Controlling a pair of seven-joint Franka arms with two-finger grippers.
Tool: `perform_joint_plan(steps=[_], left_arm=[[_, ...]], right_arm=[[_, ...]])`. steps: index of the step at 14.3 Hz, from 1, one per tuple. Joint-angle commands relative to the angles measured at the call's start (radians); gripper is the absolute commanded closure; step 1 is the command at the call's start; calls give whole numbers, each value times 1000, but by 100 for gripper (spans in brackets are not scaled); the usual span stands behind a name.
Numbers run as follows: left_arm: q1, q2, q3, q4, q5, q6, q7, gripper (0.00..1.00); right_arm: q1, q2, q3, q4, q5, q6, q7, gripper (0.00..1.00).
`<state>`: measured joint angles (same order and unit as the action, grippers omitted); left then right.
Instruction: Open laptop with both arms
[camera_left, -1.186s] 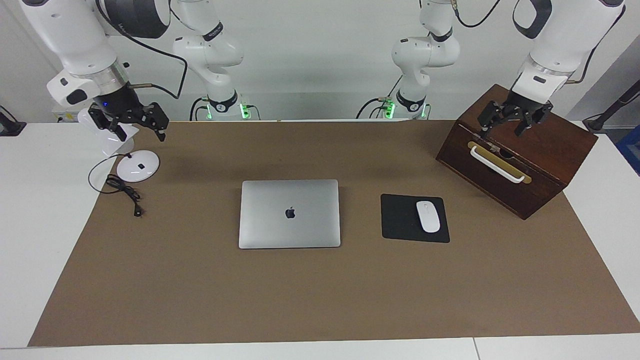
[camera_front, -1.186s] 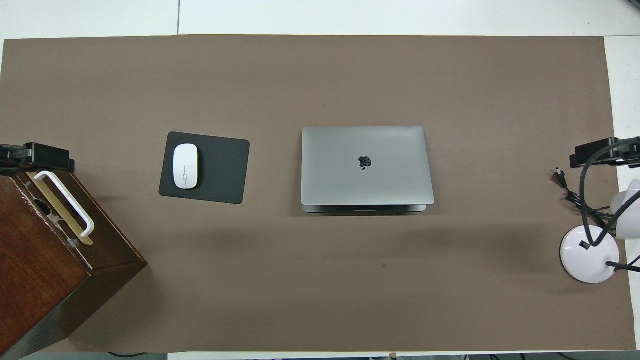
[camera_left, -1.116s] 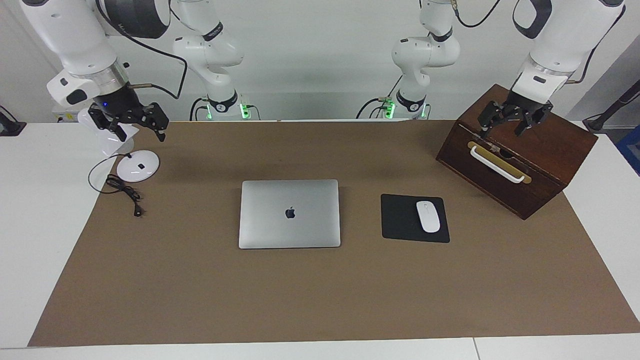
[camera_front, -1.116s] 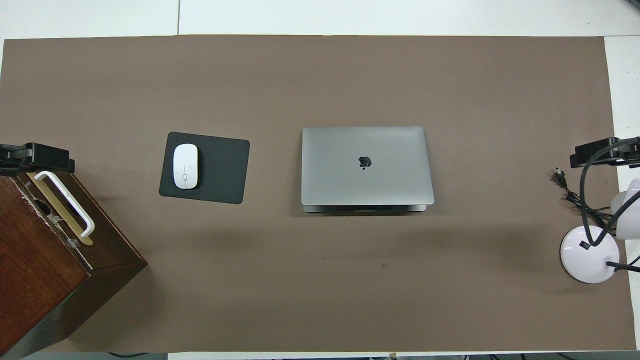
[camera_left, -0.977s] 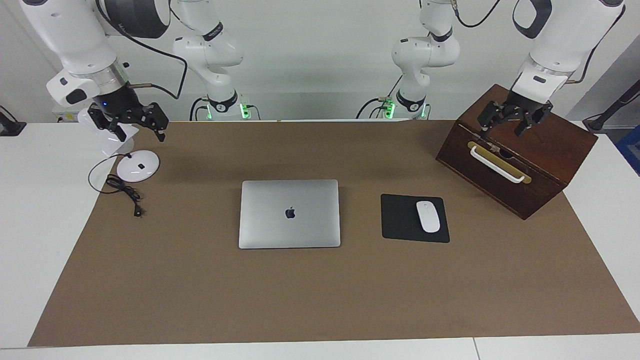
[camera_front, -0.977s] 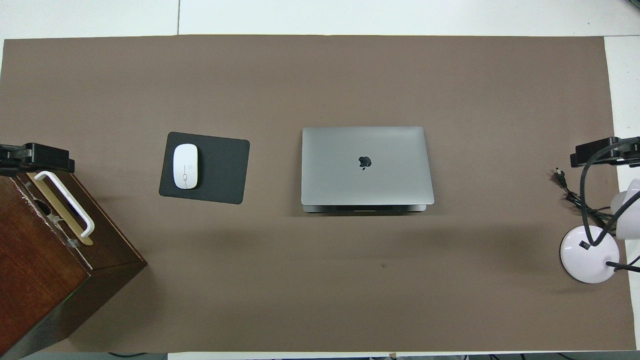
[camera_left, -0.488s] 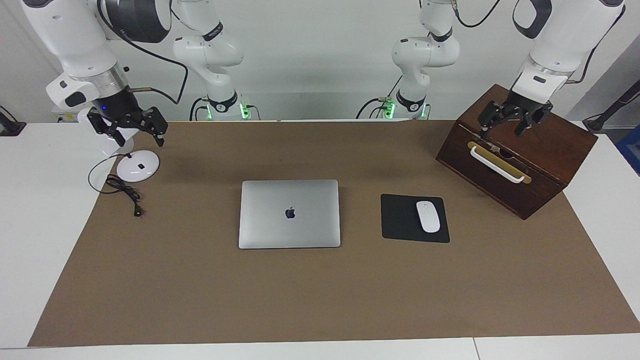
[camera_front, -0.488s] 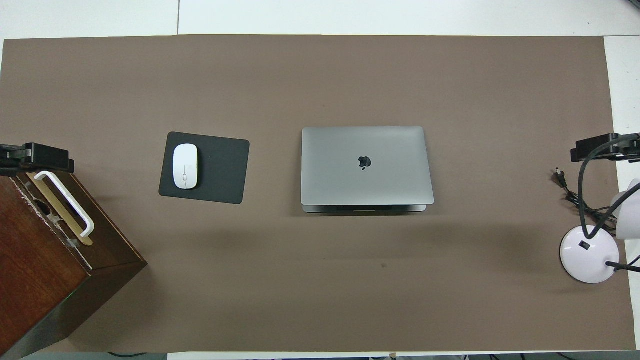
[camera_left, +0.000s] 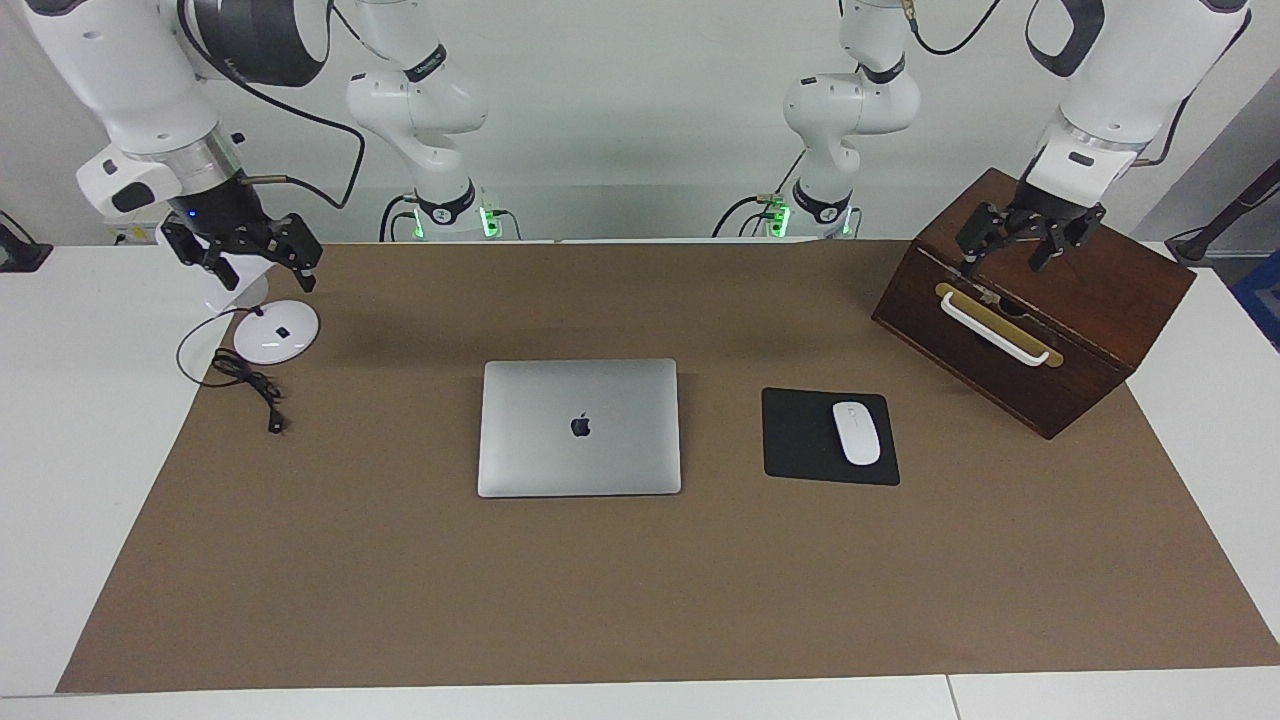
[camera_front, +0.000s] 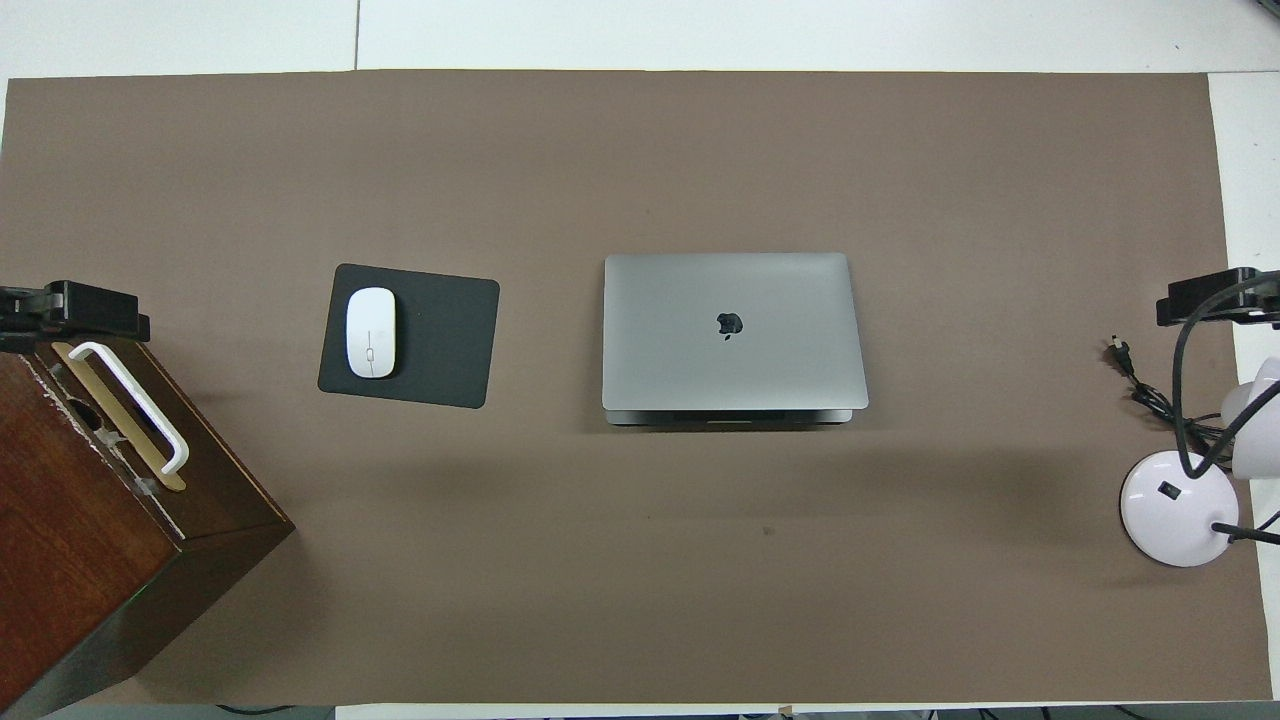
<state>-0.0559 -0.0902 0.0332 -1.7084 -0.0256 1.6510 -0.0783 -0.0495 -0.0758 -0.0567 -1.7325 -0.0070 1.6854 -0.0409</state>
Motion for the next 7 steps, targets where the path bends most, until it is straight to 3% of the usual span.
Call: perform_joint_plan(steps=[1, 7], left_arm=[[24, -3, -9, 0, -45, 39, -66, 0], [25, -5, -10, -3, -45, 32, -67, 0]], right_arm=[[-18, -32, 6, -44, -7, -1, -30, 0], [-53, -30, 5, -41, -5, 28, -44, 0]])
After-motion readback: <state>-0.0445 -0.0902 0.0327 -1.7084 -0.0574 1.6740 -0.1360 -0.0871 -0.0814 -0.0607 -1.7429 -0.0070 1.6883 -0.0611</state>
